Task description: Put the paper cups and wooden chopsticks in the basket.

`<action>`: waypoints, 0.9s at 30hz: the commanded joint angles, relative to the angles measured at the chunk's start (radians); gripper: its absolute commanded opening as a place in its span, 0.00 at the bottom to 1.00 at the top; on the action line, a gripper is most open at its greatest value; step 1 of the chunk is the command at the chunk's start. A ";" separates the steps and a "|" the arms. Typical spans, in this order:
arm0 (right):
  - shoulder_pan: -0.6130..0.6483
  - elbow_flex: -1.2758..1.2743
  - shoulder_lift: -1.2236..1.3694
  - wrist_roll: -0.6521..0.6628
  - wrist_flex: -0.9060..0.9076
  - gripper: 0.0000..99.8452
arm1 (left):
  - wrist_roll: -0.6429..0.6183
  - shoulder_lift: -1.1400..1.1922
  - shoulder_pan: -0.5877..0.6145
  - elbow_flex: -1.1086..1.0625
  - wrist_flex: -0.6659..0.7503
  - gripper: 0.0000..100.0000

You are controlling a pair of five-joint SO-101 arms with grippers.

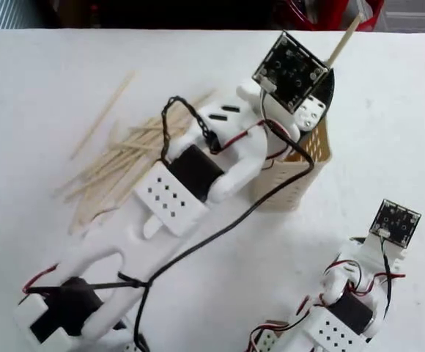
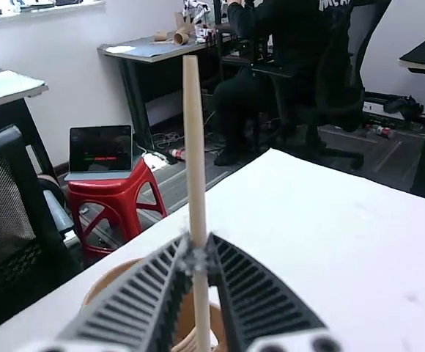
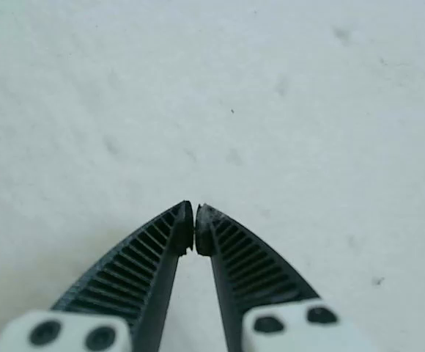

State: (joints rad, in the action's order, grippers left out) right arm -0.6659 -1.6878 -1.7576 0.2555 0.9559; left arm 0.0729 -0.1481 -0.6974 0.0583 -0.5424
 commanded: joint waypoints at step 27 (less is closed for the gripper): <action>-0.007 -0.006 0.007 0.012 -0.010 0.02 | -0.140 -0.039 0.702 -0.336 -0.293 0.09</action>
State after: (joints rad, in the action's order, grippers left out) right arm -0.6659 -1.6878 -1.7576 0.2555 0.9559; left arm -0.0698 -0.2417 -0.0514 -0.1105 -0.9613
